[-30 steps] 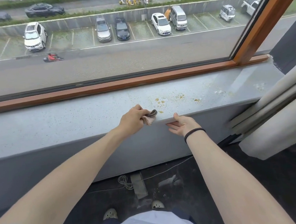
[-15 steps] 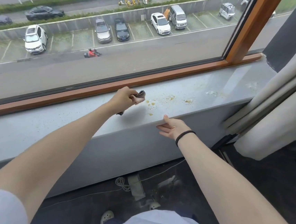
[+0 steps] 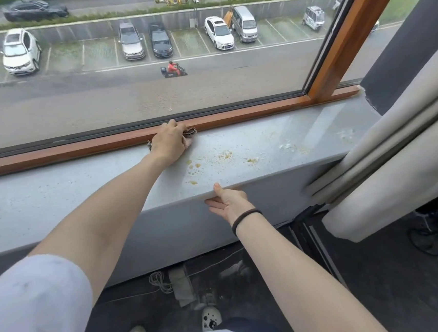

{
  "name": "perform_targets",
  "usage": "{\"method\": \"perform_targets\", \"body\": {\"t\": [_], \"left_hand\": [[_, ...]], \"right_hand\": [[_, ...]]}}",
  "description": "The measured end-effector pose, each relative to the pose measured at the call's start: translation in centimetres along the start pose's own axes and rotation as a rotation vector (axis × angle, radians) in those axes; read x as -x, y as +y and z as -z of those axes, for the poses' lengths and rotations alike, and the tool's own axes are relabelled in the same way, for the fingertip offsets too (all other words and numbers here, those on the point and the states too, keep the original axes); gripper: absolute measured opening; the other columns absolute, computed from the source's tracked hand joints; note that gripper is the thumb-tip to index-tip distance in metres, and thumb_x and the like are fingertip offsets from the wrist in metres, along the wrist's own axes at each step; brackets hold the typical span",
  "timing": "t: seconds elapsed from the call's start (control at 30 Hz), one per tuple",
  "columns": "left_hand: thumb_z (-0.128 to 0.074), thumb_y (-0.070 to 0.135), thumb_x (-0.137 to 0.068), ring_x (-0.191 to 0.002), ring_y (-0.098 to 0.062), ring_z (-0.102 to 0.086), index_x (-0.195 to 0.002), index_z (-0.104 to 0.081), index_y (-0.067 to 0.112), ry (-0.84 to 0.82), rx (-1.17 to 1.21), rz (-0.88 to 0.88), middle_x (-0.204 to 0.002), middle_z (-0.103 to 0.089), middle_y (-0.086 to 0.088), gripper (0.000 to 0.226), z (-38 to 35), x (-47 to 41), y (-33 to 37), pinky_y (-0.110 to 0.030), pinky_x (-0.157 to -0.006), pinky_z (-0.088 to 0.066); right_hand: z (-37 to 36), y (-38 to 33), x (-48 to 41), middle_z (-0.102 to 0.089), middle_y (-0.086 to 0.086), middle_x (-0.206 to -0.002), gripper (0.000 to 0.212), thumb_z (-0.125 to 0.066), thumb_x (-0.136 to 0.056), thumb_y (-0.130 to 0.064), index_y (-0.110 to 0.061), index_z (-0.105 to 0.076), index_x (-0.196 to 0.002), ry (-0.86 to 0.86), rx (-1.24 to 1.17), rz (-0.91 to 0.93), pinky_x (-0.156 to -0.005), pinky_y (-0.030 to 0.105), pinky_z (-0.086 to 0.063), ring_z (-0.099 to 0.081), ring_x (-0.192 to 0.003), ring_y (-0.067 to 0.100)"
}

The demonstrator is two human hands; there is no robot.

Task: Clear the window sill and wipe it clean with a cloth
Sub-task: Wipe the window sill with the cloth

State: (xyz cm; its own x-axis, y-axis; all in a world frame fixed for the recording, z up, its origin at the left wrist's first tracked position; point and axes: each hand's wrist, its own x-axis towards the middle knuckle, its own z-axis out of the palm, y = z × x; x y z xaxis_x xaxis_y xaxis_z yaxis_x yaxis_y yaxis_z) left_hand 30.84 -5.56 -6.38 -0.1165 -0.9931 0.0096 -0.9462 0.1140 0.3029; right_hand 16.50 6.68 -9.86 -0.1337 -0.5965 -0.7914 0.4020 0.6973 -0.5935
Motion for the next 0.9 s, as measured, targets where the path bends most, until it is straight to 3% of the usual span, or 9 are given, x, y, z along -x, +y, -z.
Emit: {"method": "perform_targets", "body": {"t": [0.17,0.33,0.4,0.53,0.73,0.77,0.83,0.9], "left_hand": [[-0.040,0.008,-0.087,-0.122,-0.025,-0.039,-0.131,-0.051,0.025,-0.066,0.036,0.034,-0.126,-0.045,-0.004,0.048,-0.6,1.2,0.4,-0.041,-0.088,-0.042],[-0.038,0.004,-0.087,-0.118,-0.018,-0.043,-0.127,-0.056,0.030,-0.157,0.166,-0.004,-0.122,-0.049,0.003,0.051,-1.2,3.9,0.8,-0.036,-0.087,-0.038],[-0.038,0.004,-0.088,-0.115,-0.016,-0.046,-0.123,-0.060,0.030,-0.174,0.212,-0.023,-0.119,-0.051,0.005,0.048,-1.5,5.0,1.0,-0.036,-0.089,-0.040],[-0.040,0.002,-0.085,-0.108,-0.013,-0.049,-0.118,-0.064,0.030,-0.192,0.260,-0.043,-0.114,-0.053,0.007,0.049,-1.9,7.7,1.5,-0.037,-0.090,-0.042],[-0.042,0.007,-0.089,-0.094,-0.014,-0.051,-0.115,-0.065,0.028,-0.213,0.291,-0.051,-0.108,-0.052,0.008,0.041,-1.6,10.8,1.2,-0.036,-0.078,-0.045],[-0.041,0.005,-0.089,-0.095,-0.015,-0.052,-0.113,-0.066,0.028,-0.248,0.282,-0.067,-0.106,-0.051,0.008,0.042,-1.5,11.0,1.2,-0.035,-0.076,-0.045],[-0.041,0.001,-0.087,-0.094,-0.020,-0.053,-0.108,-0.068,0.023,-0.386,0.266,-0.123,-0.102,-0.050,0.006,0.041,-0.6,11.4,1.3,-0.031,-0.069,-0.043],[-0.043,-0.002,-0.083,-0.093,-0.023,-0.054,-0.103,-0.070,0.019,-0.537,0.223,-0.177,-0.101,-0.050,0.003,0.039,0.4,11.4,1.3,-0.028,-0.069,-0.040]], "right_hand": [[0.1,0.0,-0.4,-0.062,0.026,-0.108,0.022,-0.063,-0.090,-0.011,0.007,-0.054,-0.098,-0.005,-0.010,0.014,-0.083,0.043,-0.054,-0.065,-0.081,0.032],[-0.1,0.1,0.0,-0.060,0.028,-0.113,0.017,-0.062,-0.090,-0.010,0.003,-0.051,-0.087,-0.020,-0.020,0.022,-0.079,0.041,-0.054,-0.066,-0.095,0.037],[0.0,0.2,0.0,-0.060,0.029,-0.114,0.018,-0.061,-0.091,-0.011,0.004,-0.052,-0.092,-0.027,-0.018,0.037,-0.079,0.041,-0.053,-0.065,-0.097,0.038],[0.3,0.5,-0.1,-0.063,0.025,-0.095,0.029,-0.063,-0.090,-0.015,0.007,-0.053,-0.107,-0.030,-0.010,0.078,-0.075,0.039,-0.053,-0.067,-0.088,0.034],[0.9,0.8,0.8,-0.053,0.009,-0.064,0.027,-0.069,-0.086,-0.016,-0.005,-0.052,-0.068,0.019,0.006,0.150,-0.053,0.027,-0.048,-0.055,-0.041,0.012],[1.3,0.7,0.9,-0.053,0.008,-0.065,0.028,-0.069,-0.086,-0.018,-0.005,-0.051,-0.069,0.019,0.024,0.153,-0.055,0.028,-0.050,-0.056,-0.043,0.012],[2.5,0.2,0.9,-0.061,0.012,-0.080,0.029,-0.068,-0.086,-0.027,-0.001,-0.055,-0.084,0.016,0.075,0.152,-0.076,0.034,-0.055,-0.067,-0.070,0.020],[4.0,-0.6,0.7,-0.063,0.015,-0.094,0.039,-0.066,-0.087,-0.033,0.002,-0.056,-0.102,0.061,0.089,0.158,-0.085,0.036,-0.053,-0.068,-0.089,0.025]]}}
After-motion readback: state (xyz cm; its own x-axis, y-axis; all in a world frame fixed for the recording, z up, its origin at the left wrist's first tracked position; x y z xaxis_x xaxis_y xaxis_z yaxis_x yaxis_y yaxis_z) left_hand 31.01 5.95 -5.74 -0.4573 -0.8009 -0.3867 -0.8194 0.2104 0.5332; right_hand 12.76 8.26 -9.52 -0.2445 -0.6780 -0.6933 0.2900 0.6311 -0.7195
